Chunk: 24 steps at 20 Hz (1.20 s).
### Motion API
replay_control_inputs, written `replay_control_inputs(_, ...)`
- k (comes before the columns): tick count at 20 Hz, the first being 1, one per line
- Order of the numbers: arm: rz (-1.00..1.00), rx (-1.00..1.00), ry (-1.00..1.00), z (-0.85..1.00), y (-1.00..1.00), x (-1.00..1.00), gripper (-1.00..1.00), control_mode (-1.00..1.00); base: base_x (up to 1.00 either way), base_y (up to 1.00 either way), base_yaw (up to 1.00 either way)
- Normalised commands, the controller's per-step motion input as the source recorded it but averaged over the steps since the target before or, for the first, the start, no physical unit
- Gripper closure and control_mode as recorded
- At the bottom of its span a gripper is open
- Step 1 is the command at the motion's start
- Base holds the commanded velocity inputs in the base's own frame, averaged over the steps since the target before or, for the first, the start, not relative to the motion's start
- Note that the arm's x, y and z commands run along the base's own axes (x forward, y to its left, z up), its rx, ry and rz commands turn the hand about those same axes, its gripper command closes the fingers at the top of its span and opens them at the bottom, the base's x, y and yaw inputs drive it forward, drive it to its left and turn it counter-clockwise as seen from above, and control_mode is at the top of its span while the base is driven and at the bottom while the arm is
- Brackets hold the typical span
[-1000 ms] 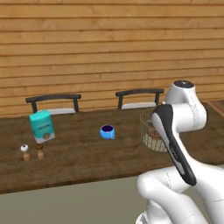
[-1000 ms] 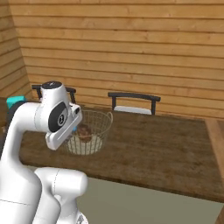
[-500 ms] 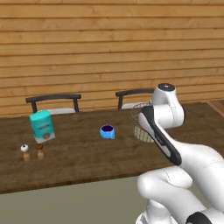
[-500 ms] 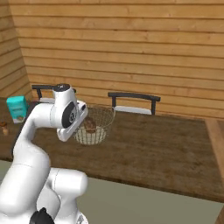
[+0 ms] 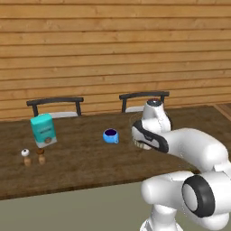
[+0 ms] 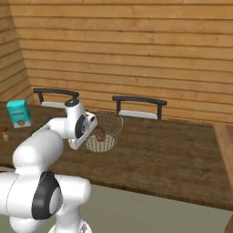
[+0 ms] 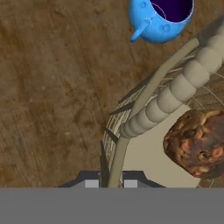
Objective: Open the cabinet, pick up the bread from the cabinet and place it in the basket. Then move the basket to the dining counter.
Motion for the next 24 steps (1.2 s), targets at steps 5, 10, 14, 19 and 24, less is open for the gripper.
replay_control_inputs(5,-0.03,0.00,0.04,-0.61,-0.12,-0.03,1.00,-1.00,0.00,0.00,0.00)
replay_control_inputs(10,-0.03,0.00,0.01,-0.54,-0.09,0.00,1.00,-1.00,0.00,0.00,0.00)
replay_control_inputs(14,-0.02,0.00,0.00,-0.28,-0.11,-0.02,-1.00,-1.00,0.00,0.00,0.00)
replay_control_inputs(19,-0.01,0.00,0.00,0.00,-0.07,-0.27,-1.00,-1.00,0.00,0.00,0.00)
replay_control_inputs(24,0.00,0.00,0.00,0.30,0.00,-0.20,-1.00,-1.00,0.00,0.00,0.00)
